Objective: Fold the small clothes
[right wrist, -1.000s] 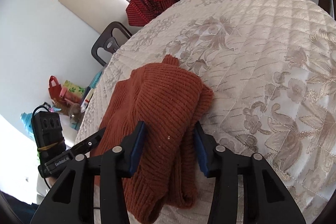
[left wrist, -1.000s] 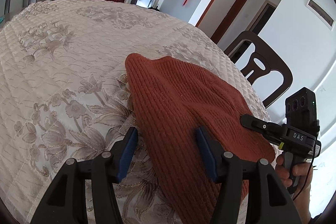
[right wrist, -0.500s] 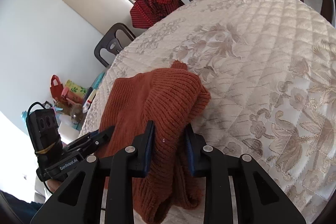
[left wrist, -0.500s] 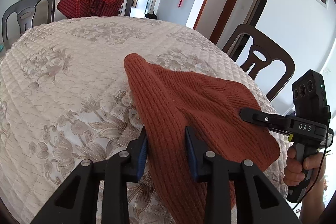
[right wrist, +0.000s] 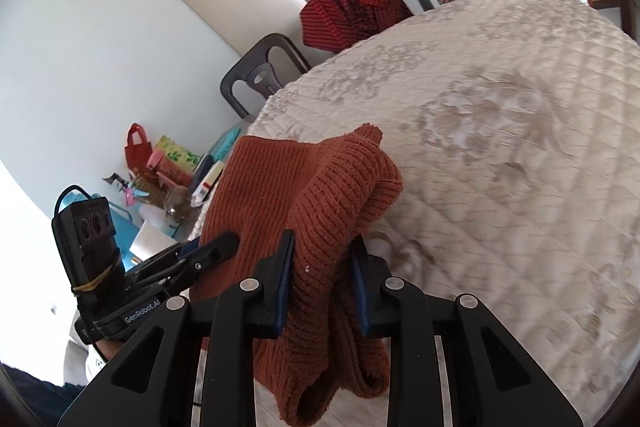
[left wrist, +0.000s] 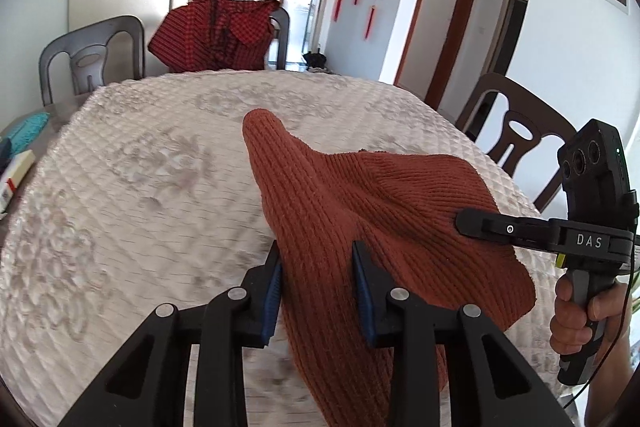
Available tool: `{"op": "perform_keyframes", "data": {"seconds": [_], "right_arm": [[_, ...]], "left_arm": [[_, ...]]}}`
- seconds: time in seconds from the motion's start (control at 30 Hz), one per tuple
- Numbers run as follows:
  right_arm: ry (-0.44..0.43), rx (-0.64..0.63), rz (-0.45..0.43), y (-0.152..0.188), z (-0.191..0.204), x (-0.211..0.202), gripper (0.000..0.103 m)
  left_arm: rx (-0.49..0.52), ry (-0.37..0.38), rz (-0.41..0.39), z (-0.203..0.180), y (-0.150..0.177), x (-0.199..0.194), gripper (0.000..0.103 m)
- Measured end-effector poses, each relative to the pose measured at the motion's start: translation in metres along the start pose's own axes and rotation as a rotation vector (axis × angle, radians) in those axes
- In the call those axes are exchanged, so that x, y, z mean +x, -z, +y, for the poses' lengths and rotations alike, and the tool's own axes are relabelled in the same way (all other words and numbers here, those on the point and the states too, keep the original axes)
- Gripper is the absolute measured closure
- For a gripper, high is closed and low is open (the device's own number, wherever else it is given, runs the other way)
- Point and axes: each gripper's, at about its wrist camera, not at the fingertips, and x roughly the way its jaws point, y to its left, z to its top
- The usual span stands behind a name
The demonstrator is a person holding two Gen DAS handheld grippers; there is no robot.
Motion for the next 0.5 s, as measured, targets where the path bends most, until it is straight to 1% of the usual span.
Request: {"op": "perform_keyframes", "data": {"seconds": [0.23, 0.5], "right_arm": [[-0.067, -0.026, 0.04, -0.01, 0.029, 0.051, 0.077], [-0.126, -0.061, 0.088, -0.027, 0.059, 0.111, 0.077]], "left_arm": [[-0.012, -0.089, -0.01, 0.044, -0.005, -0.006, 0.069], [-0.022, -0.169, -0.03, 0.098, -0.021, -0.012, 0.069]]}}
